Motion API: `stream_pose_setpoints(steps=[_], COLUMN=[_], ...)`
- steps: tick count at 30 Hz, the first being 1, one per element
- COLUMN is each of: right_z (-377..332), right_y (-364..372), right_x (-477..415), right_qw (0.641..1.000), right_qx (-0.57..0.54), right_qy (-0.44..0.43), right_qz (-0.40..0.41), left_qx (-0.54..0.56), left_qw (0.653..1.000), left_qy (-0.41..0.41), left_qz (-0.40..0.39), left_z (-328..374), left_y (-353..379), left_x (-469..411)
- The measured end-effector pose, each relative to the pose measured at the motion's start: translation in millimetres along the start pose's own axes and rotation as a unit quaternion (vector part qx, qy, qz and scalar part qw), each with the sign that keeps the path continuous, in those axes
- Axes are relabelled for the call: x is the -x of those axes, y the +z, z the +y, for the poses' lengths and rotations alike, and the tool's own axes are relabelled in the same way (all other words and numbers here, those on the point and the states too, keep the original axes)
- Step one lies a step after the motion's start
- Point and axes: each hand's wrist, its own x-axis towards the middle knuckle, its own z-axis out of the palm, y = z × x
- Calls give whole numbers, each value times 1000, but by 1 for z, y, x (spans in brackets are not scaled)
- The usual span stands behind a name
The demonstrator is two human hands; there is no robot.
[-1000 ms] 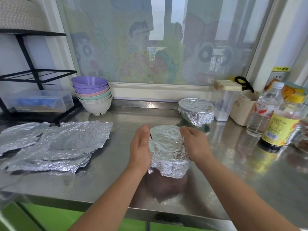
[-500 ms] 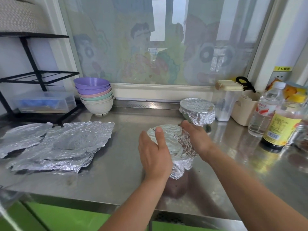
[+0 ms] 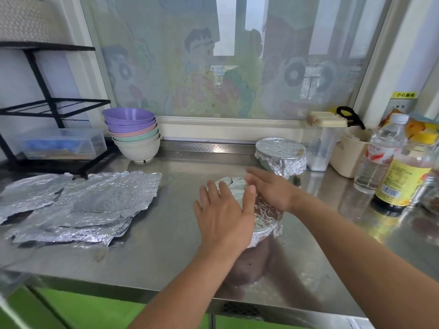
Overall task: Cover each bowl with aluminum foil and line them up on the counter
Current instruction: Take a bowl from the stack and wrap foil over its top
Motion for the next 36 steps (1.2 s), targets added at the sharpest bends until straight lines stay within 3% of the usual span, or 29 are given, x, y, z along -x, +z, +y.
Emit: stream_pose_setpoints(steps=[5, 9, 12, 14, 15, 17, 20, 23, 27, 29, 34, 36], right_z=[1, 7, 6, 1, -1, -5, -5, 0, 2, 1, -3, -7], right_y=[10, 22, 18, 4, -2, -5, 2, 9, 21, 24, 1, -7], right_x=[6, 18, 27, 24, 20, 13, 6, 6, 9, 13, 11, 10], right_qw=[992, 982, 977, 965, 964, 983, 994, 989, 975, 975, 977, 991], right_qx=[123, 174, 184, 230, 236, 170, 110, 140, 188, 179, 176, 105], right_qy=[-2, 45, 89, 72, 48, 8, 8, 36, 78, 103, 78, 40], right_qz=[-1, 55, 65, 99, 108, 65, 4, 14, 86, 86, 88, 66], left_qx=[-70, -10, 74, 171, 227, 292, 284, 250, 236, 257, 386, 449], left_qw=[996, 992, 997, 983, 971, 951, 953, 961, 969, 966, 919, 889], left_qy=[52, 101, 30, -31, -59, -100, -104, -111, -64, -31, -25, -56], left_qz=[-21, -74, -7, 52, 44, 8, 35, 50, 27, 5, -73, -69], left_z=[-13, -26, -39, -33, -24, -4, 12, 7, -8, -18, -37, -37], left_y=[3, -9, -12, -15, -15, -11, 3, 9, 10, 8, 0, 0], left_x=[-8, -21, -24, -11, -1, 14, 18, 5, -14, -24, -34, -37])
